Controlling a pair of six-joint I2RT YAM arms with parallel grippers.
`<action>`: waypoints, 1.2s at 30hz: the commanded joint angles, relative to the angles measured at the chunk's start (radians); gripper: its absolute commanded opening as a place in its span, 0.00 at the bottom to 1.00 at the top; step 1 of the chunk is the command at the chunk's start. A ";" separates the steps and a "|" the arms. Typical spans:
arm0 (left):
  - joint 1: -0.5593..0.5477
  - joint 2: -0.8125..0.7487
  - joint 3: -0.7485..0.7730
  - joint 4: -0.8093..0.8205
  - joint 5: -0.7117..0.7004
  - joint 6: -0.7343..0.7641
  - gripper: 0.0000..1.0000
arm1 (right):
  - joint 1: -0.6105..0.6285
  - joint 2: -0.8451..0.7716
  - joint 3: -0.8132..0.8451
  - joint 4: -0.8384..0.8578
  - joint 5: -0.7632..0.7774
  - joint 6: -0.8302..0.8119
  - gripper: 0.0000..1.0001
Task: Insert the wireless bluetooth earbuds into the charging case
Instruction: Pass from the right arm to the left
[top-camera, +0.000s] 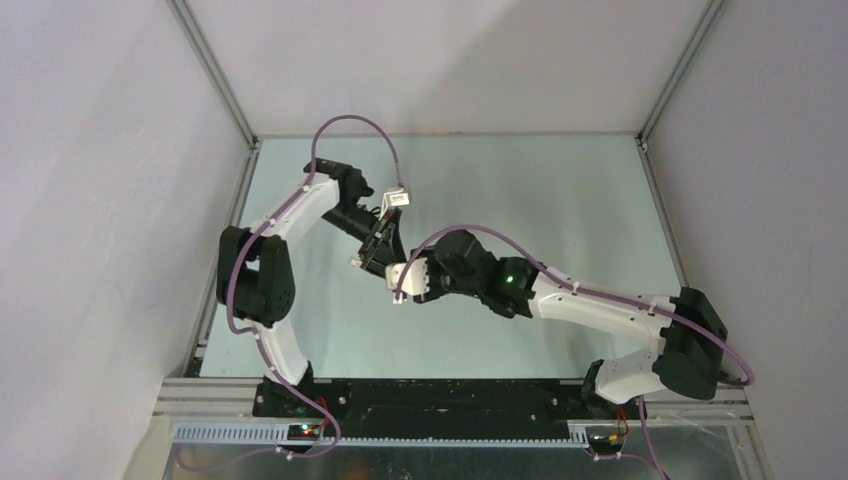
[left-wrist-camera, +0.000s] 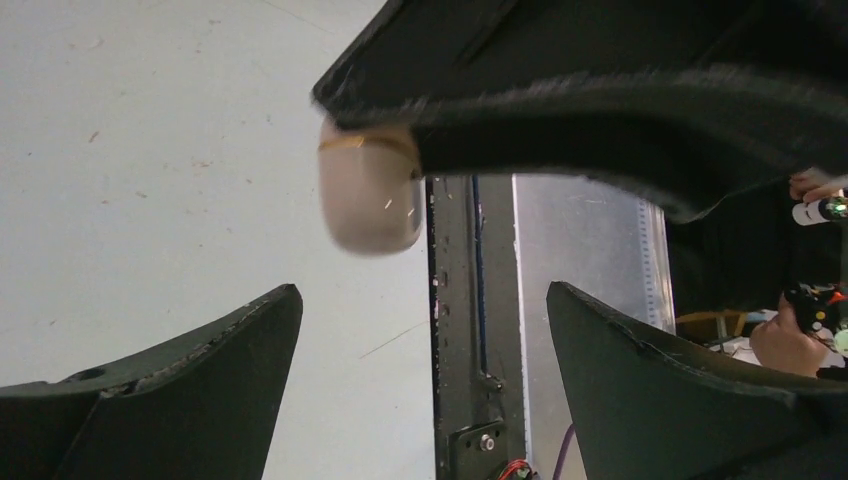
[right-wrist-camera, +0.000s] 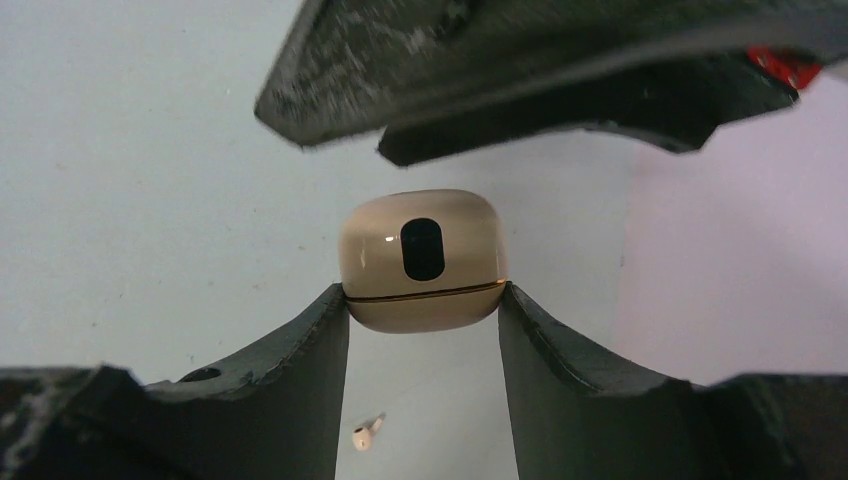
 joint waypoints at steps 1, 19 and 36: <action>-0.025 -0.015 0.026 -0.097 0.069 0.067 1.00 | 0.040 0.037 -0.024 0.172 0.156 -0.044 0.42; -0.101 -0.002 -0.021 0.048 0.010 -0.069 0.65 | 0.077 0.041 -0.026 0.151 0.113 -0.035 0.42; -0.116 0.013 -0.020 0.056 -0.008 -0.073 0.33 | 0.092 0.042 -0.026 0.112 0.082 -0.042 0.42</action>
